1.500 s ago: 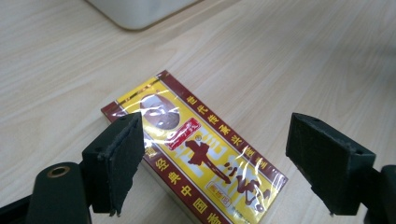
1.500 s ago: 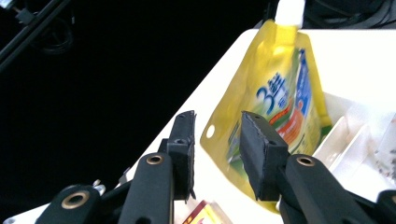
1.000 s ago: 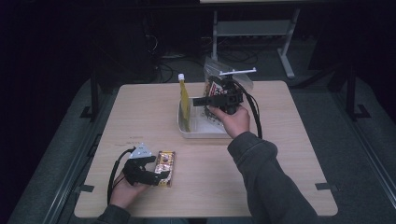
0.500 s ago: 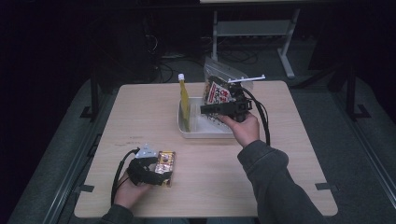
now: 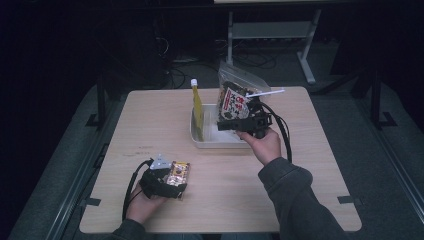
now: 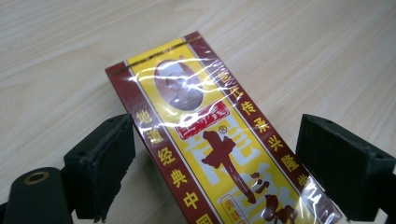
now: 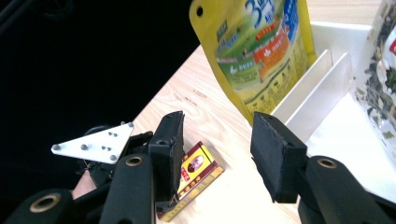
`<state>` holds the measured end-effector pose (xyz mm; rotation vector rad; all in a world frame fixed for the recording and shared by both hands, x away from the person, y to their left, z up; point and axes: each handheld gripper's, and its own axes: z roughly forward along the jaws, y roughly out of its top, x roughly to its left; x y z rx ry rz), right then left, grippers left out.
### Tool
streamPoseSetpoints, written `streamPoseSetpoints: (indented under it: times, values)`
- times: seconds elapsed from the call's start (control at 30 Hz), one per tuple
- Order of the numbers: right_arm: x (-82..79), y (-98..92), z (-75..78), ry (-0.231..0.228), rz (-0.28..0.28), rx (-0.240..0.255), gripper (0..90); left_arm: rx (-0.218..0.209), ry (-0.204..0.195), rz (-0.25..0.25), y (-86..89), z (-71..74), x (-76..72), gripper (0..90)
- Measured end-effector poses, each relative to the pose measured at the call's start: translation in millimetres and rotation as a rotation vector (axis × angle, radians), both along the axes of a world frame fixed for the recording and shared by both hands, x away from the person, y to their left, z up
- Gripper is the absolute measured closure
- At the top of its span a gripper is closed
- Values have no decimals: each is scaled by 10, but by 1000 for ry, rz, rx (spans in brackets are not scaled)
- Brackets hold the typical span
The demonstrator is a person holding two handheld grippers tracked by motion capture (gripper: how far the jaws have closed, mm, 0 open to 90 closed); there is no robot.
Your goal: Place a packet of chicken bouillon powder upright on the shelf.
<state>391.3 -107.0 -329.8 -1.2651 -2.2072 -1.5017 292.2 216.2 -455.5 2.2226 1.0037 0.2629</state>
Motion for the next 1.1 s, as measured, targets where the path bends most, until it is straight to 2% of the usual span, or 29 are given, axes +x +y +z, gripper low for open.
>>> streamPoseSetpoints:
  times: [0.17,0.37,0.47,0.8,1.1]
  values:
    - [-31,-21,-84,10,10,-15,518,28,3,-19,-47,-8,1,141]
    - [-65,-60,-199,28,20,-21,498,42,7,-61,-91,8,-17,275]
    - [-87,-63,-250,36,26,-29,488,45,8,-69,-102,12,-21,300]
    - [-159,-25,-456,64,67,-57,469,66,9,-86,-121,29,-21,319]
    - [-186,13,-585,92,85,-58,455,83,-7,-94,-141,51,-35,325]
